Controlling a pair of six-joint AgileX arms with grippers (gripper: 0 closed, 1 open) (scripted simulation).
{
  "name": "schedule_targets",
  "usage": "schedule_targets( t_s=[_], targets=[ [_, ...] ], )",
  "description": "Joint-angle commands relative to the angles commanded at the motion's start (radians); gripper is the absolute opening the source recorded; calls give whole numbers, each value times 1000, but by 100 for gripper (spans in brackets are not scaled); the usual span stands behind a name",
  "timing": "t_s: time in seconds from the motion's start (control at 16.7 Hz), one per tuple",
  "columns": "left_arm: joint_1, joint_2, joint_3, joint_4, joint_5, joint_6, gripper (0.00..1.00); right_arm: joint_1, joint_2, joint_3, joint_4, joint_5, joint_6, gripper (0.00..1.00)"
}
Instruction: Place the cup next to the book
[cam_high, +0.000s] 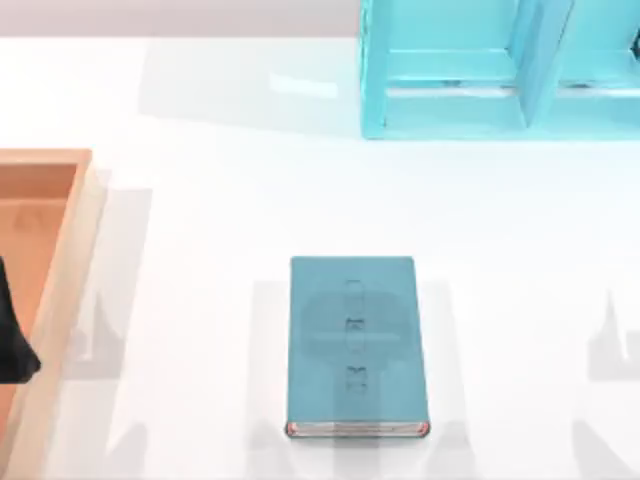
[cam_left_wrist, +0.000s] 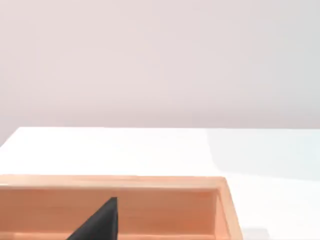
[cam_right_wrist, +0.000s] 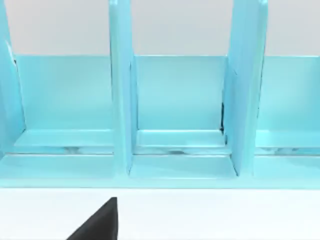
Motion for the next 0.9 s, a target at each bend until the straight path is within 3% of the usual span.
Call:
schedule_targets(
  t_s=[0.24,0.42,0.6,0.9],
  targets=[
    [0,0,0,0,0,0,100,3,30,24,-21,-8,-29,100],
    [0,0,0,0,0,0,100,9,151,119,-103,-33,-150,100],
    [0,0,0,0,0,0,100,5,367,269,-237,-62,-366,100],
    [0,0,0,0,0,0,100,-47,861,589,-523,-97,-858,100]
  ],
)
